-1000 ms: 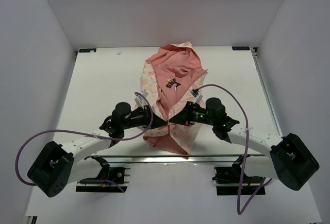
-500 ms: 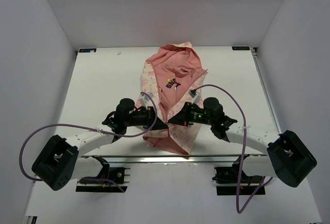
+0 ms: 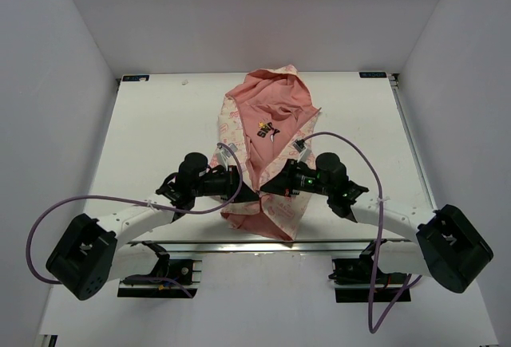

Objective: Zip up the jacket

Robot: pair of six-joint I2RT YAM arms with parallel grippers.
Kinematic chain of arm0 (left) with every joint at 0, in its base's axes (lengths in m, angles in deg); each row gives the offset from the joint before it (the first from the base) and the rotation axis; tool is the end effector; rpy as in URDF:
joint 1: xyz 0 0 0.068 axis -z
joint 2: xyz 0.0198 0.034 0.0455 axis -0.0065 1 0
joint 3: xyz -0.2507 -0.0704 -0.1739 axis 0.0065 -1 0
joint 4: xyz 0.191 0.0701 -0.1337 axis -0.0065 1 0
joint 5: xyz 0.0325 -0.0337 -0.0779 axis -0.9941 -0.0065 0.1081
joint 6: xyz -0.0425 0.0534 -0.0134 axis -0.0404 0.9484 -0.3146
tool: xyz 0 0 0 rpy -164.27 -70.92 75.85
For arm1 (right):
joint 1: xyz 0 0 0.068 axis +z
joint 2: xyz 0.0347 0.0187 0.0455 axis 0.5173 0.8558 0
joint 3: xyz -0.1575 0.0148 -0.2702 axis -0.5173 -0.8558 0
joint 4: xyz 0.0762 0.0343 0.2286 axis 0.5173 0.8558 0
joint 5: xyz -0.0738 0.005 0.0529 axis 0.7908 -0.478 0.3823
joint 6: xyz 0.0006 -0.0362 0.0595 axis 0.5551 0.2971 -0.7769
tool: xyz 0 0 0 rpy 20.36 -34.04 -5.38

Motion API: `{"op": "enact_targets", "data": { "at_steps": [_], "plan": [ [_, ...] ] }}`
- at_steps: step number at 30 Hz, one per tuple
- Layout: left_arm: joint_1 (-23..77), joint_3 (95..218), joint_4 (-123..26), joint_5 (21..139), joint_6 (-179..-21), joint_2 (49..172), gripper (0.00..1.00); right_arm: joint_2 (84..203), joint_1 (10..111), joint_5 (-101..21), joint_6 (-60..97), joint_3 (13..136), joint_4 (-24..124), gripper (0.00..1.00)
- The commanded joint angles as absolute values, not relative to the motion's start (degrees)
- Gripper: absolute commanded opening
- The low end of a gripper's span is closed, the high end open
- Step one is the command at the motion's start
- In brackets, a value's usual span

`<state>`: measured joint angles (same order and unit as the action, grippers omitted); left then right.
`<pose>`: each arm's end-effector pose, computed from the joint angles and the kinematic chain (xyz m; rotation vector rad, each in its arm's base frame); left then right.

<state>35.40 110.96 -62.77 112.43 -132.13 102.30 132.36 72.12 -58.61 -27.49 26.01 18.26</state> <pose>0.1582 -0.1560 0.2437 0.3641 2.2316 -1.5246 0.1685 0.1790 0.2646 -0.1630 2.0493 1.5091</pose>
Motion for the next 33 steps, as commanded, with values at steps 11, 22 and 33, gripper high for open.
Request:
{"op": "enact_targets", "data": {
  "at_steps": [11, 22, 33],
  "plan": [
    [38.6, 109.0, -57.7, 118.4, -132.0, 101.1, 0.0, 127.7, 72.2, -35.2, -34.5, 24.0, -0.2, 0.0],
    [45.1, 109.8, -53.0, 115.3, -132.2, 102.4, 0.0, 127.0, 72.5, -30.8, -29.8, 24.3, -2.4, 0.0],
    [44.8, 116.2, -39.2, 110.3, -126.6, 99.0, 0.92, 120.5, 72.5, -42.3, -25.9, 20.2, 12.7, 0.0]
  ]
}}
